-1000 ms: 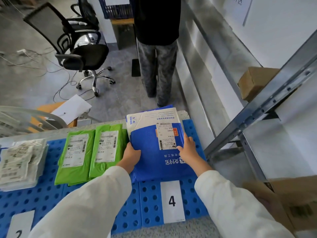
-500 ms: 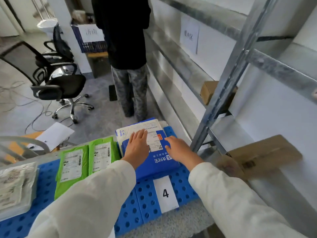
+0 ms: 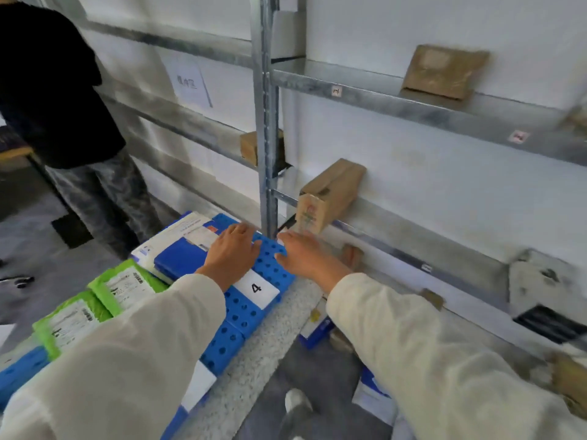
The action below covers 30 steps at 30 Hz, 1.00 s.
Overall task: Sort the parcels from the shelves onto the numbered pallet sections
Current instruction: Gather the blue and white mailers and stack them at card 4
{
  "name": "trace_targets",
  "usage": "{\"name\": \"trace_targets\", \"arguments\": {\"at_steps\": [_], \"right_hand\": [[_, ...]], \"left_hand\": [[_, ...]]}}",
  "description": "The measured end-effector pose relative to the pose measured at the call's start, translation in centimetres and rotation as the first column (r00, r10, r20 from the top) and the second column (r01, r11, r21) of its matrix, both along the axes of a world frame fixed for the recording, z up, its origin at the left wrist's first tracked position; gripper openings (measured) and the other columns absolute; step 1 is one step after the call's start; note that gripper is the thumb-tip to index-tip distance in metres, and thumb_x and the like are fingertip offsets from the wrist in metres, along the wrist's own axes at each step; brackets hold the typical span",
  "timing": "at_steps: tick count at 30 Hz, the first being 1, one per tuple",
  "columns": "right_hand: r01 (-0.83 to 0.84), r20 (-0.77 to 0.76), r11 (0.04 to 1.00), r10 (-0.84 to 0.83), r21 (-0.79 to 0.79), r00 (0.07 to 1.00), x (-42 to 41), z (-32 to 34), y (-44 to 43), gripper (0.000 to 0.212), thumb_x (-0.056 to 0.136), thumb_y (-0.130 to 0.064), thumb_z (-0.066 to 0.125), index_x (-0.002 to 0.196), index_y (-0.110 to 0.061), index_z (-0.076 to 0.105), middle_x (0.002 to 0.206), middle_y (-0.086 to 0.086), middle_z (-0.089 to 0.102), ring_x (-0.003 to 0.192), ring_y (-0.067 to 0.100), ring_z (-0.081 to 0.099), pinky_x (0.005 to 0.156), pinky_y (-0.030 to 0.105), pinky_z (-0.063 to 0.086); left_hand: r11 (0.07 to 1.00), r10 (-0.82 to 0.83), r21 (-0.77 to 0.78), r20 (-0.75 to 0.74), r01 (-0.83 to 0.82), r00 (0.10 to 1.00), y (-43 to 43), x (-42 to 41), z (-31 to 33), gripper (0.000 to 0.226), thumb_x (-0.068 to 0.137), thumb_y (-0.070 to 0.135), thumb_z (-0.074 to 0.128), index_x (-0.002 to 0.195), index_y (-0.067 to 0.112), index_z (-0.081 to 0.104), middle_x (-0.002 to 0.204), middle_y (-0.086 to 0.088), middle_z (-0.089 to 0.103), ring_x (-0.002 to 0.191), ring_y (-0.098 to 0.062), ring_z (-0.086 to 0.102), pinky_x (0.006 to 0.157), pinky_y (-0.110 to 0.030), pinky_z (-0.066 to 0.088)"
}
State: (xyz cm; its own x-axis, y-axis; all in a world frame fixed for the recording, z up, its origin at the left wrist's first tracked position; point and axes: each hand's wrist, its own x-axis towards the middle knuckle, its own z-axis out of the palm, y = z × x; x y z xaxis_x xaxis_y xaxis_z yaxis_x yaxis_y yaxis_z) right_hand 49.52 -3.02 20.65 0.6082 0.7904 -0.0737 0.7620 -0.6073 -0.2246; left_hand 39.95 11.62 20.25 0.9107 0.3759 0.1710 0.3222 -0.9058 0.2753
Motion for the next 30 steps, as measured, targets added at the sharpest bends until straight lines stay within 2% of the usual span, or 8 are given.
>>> {"name": "trace_targets", "arguments": {"at_steps": [4, 10, 12, 16, 23, 26, 30], "right_hand": [[0.126, 0.033, 0.992, -0.126, -0.004, 0.991, -3.5, 2.6, -7.7, 0.049, 0.097, -0.036, 0.046, 0.137, -0.009, 0.042, 0.138, 0.011, 0.048, 0.125, 0.030, 0.047, 0.104, 0.040, 0.032], [0.344, 0.066, 0.934, -0.351, 0.101, 0.934, -6.2, 6.0, -18.9, 0.047, 0.094, -0.034, 0.051, 0.136, -0.013, 0.047, 0.132, 0.008, 0.053, 0.116, 0.029, 0.051, 0.099, 0.036, 0.036], [0.390, 0.077, 0.914, -0.399, 0.111, 0.914, -7.1, 6.0, -22.6, 0.049, 0.095, -0.035, 0.051, 0.139, -0.015, 0.045, 0.134, 0.007, 0.052, 0.119, 0.028, 0.050, 0.104, 0.036, 0.032], [0.517, 0.129, 0.855, -0.518, 0.048, 0.845, -8.4, 5.2, -30.0, 0.053, 0.097, -0.040, 0.046, 0.142, -0.012, 0.041, 0.140, 0.007, 0.049, 0.129, 0.025, 0.046, 0.118, 0.039, 0.015], [0.676, 0.078, 0.732, -0.681, 0.091, 0.728, -12.9, 3.7, -43.1, 0.057, 0.095, -0.038, 0.046, 0.145, -0.015, 0.034, 0.149, 0.004, 0.041, 0.140, 0.021, 0.035, 0.119, 0.039, 0.005], [0.758, 0.061, 0.650, -0.759, 0.044, 0.648, -15.7, 3.3, -49.3, 0.056, 0.096, -0.043, 0.043, 0.146, -0.017, 0.036, 0.150, 0.004, 0.040, 0.140, 0.023, 0.032, 0.118, 0.042, 0.008], [0.827, -0.013, 0.562, -0.827, 0.015, 0.562, -19.8, 2.0, -56.9, 0.054, 0.094, -0.043, 0.047, 0.141, -0.020, 0.038, 0.145, 0.004, 0.044, 0.134, 0.024, 0.040, 0.116, 0.044, 0.020]], "left_hand": [[0.990, -0.134, 0.034, 0.002, 0.133, 0.991, -5.6, -1.2, 2.0, 0.037, 0.098, 0.032, 0.042, 0.126, 0.010, 0.054, 0.128, -0.007, 0.054, 0.123, -0.026, 0.046, 0.101, -0.039, 0.037], [0.922, -0.377, 0.101, 0.004, 0.375, 0.926, -16.0, -0.8, 5.3, 0.036, 0.097, 0.027, 0.044, 0.125, 0.007, 0.052, 0.129, -0.012, 0.053, 0.119, -0.031, 0.047, 0.097, -0.042, 0.039], [0.900, -0.429, 0.104, 0.028, 0.424, 0.903, -19.5, -0.3, 5.6, 0.036, 0.097, 0.028, 0.043, 0.126, 0.008, 0.052, 0.128, -0.011, 0.053, 0.119, -0.029, 0.048, 0.097, -0.040, 0.038], [0.844, -0.526, 0.145, 0.039, 0.516, 0.849, -27.1, 0.6, 5.7, 0.037, 0.098, 0.029, 0.042, 0.128, 0.009, 0.051, 0.129, -0.009, 0.053, 0.122, -0.025, 0.047, 0.103, -0.037, 0.037], [0.729, -0.677, 0.174, 0.040, 0.662, 0.735, -40.6, -0.8, 5.2, 0.038, 0.098, 0.033, 0.045, 0.129, 0.011, 0.051, 0.129, -0.005, 0.055, 0.121, -0.021, 0.050, 0.104, -0.035, 0.039], [0.703, -0.708, 0.141, 0.045, 0.697, 0.705, -46.5, -2.5, 4.6, 0.037, 0.097, 0.034, 0.047, 0.127, 0.012, 0.051, 0.126, -0.004, 0.057, 0.118, -0.020, 0.053, 0.102, -0.035, 0.042], [0.643, -0.765, 0.106, 0.030, 0.759, 0.644, -53.7, -5.8, 3.4, 0.035, 0.098, 0.032, 0.045, 0.126, 0.013, 0.053, 0.127, -0.004, 0.056, 0.118, -0.021, 0.052, 0.100, -0.036, 0.043]]}}
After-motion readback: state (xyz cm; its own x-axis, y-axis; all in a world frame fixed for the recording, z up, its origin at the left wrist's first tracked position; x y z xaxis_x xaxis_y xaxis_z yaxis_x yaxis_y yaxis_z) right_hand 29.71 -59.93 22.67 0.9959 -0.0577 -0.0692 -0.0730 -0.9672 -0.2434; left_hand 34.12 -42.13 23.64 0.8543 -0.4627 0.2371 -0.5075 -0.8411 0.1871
